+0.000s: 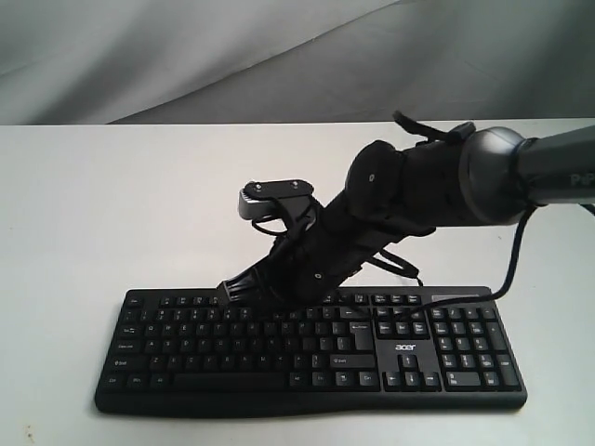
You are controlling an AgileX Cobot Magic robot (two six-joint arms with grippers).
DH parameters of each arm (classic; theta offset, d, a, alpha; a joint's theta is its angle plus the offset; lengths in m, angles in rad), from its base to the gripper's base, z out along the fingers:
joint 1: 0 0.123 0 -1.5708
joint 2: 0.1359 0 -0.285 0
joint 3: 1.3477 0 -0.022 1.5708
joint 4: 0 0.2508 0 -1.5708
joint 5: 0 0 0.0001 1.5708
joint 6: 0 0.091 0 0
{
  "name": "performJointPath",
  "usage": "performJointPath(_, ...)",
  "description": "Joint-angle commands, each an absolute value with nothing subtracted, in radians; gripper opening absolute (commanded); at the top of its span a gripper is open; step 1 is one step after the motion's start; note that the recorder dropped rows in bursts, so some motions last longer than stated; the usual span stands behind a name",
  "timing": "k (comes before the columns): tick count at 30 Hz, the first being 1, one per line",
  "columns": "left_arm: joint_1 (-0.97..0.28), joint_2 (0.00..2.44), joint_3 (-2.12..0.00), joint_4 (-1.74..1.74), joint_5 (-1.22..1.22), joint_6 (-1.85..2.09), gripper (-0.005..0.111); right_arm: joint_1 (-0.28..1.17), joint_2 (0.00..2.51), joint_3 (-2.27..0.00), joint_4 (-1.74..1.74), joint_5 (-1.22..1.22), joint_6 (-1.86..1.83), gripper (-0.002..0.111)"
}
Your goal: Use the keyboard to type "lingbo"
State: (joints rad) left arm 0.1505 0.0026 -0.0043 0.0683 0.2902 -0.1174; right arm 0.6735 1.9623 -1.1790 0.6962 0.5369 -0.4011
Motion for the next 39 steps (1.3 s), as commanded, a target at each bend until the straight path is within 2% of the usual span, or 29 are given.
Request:
performJointPath(1,0.152,0.0,0.0,0.06,0.286,-0.121,0.001,0.696,1.924,-1.177,0.68,0.571,-0.403,0.0)
performJointPath(7,0.152,0.0,0.0,0.06,0.286,-0.121,0.001,0.768,1.924,-1.171,0.639,0.57,-0.393,0.0)
performJointPath(39,0.152,0.0,0.0,0.06,0.286,-0.121,0.001,0.801,1.959,-1.171,0.576,0.538,-0.328,0.0)
